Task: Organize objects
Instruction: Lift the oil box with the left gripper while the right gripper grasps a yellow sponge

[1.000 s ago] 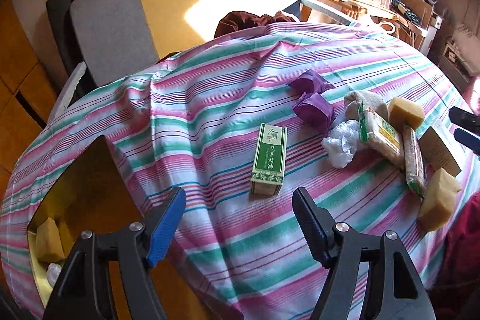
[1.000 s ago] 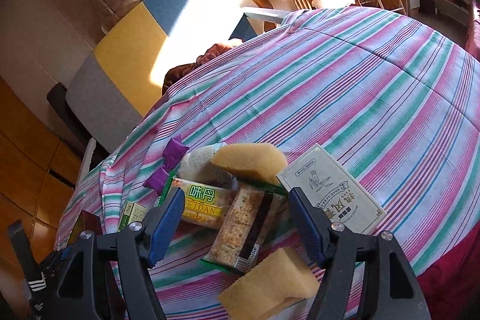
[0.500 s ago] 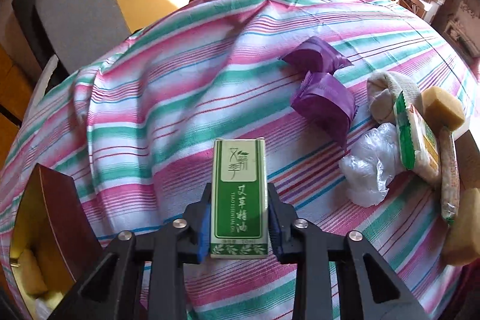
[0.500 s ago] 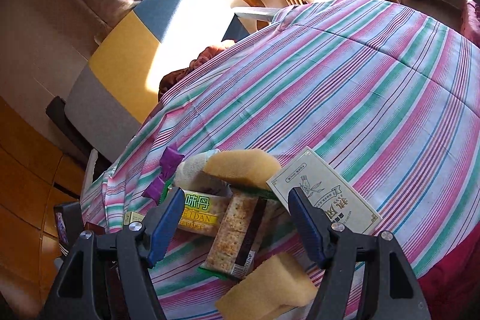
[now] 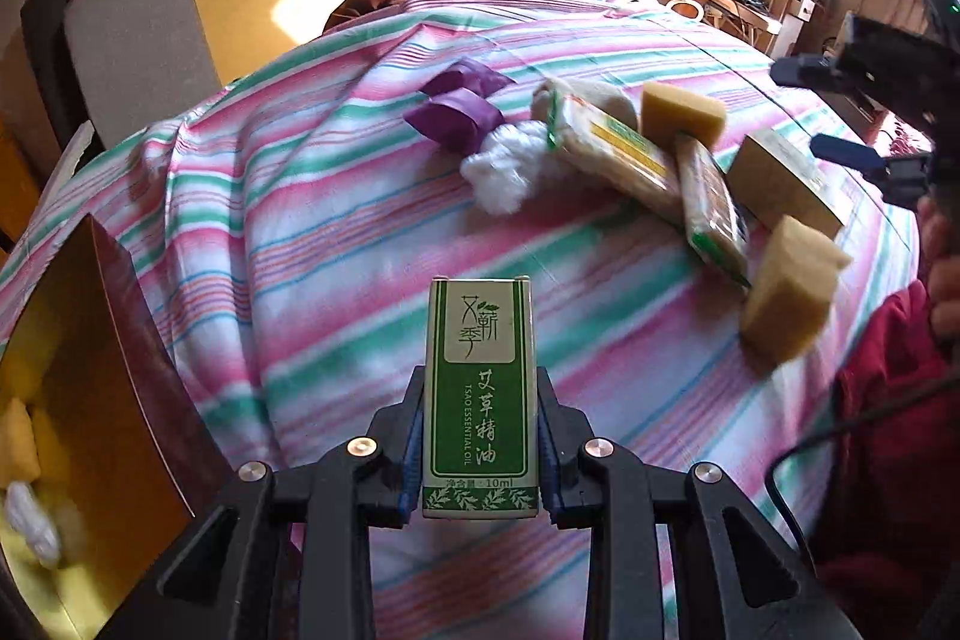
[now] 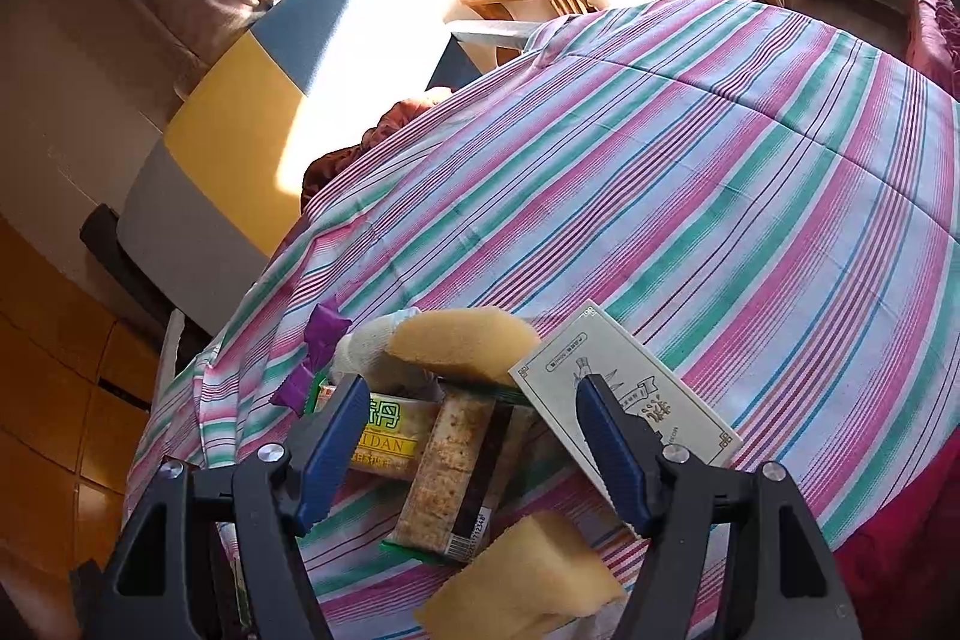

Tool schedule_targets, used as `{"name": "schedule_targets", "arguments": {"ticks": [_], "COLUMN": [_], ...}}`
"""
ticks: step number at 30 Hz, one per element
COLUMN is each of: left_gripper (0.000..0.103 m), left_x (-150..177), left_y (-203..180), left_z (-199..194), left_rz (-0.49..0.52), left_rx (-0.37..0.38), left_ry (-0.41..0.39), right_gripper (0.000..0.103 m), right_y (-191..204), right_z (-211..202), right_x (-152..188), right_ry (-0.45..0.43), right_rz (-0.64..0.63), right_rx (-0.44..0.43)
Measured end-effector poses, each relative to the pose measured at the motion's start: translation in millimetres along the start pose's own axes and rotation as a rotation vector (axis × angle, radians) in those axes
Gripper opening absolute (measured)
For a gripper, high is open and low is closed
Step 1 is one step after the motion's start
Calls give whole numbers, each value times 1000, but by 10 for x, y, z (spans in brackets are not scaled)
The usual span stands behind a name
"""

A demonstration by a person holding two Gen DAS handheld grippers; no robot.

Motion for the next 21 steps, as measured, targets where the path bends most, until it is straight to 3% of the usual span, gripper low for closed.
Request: {"name": "schedule_targets", "arguments": {"ticks": [5, 12, 17, 21], "left_gripper": [31, 31, 31, 31], "left_x": [265, 289, 297, 306], "left_y": [-127, -172, -163, -132], "left_z": [103, 107, 106, 110], "left_rz": [-4, 11, 17, 12], "left_rx": [21, 9, 13, 25], "left_ry": [51, 26, 10, 2], "right_gripper": [72, 72, 72, 85], "right_y": [-6, 40, 127, 127], "right_z": [2, -3, -136, -109], "right_x": [24, 141, 263, 371], "right_ry": [7, 81, 137, 246], "right_rz": [4, -13, -102, -193], "right_rx": [3, -30, -6, 31]}}
Point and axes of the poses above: each gripper's, at about its wrist camera, not at the fingertips, and z roughly the way its jaws point, y to its left, x to its underside, the point moved 2 cm from there along z, roughly the way its jaws point, and after that the axes turned 8 degrees about y, right-handed, at the moved point
